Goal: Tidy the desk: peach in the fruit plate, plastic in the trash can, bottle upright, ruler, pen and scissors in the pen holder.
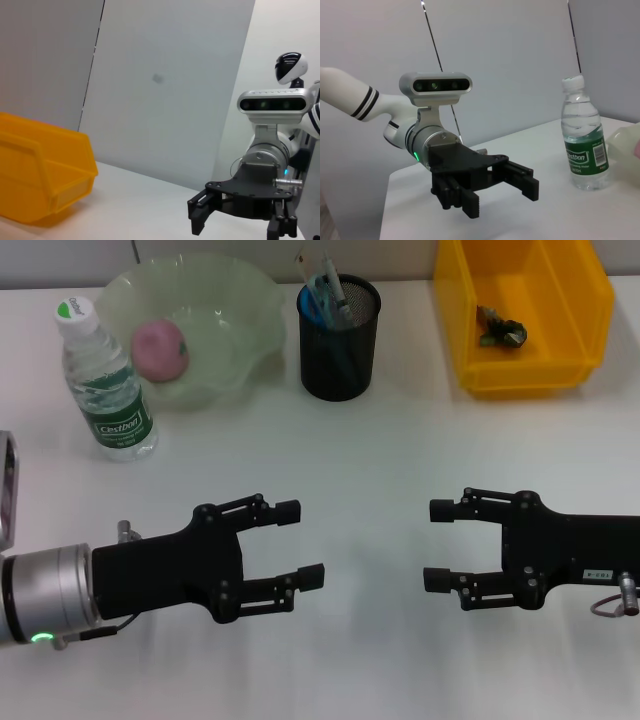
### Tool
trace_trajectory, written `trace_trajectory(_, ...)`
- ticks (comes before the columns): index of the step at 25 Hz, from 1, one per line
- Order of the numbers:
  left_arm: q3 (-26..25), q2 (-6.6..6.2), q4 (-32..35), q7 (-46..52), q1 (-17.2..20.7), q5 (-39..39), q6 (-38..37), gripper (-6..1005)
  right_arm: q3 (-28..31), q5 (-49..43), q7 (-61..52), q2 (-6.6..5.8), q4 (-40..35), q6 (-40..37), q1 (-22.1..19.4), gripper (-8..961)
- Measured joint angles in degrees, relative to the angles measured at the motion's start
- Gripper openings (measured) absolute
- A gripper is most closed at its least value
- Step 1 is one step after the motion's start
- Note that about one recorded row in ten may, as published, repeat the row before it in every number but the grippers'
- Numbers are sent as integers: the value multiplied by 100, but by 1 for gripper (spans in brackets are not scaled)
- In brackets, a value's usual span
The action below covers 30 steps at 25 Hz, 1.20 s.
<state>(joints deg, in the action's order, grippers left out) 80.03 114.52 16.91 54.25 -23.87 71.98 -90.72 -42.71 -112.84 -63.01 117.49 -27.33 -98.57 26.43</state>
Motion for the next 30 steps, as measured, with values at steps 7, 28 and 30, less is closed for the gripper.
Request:
trace_trajectory(7, 18, -48, 5, 3, 24, 36, -50, 786, 0, -6, 2, 3, -4, -17, 6, 826)
trace_trajectory(28, 4, -119, 15, 7, 5, 231, -69, 786, -126, -19, -36, -7, -10, -99, 68, 826)
trace_trajectory(30, 11, -133, 15, 7, -8, 230, -69, 786, -128, -19, -37, -7, -9, -98, 72, 826)
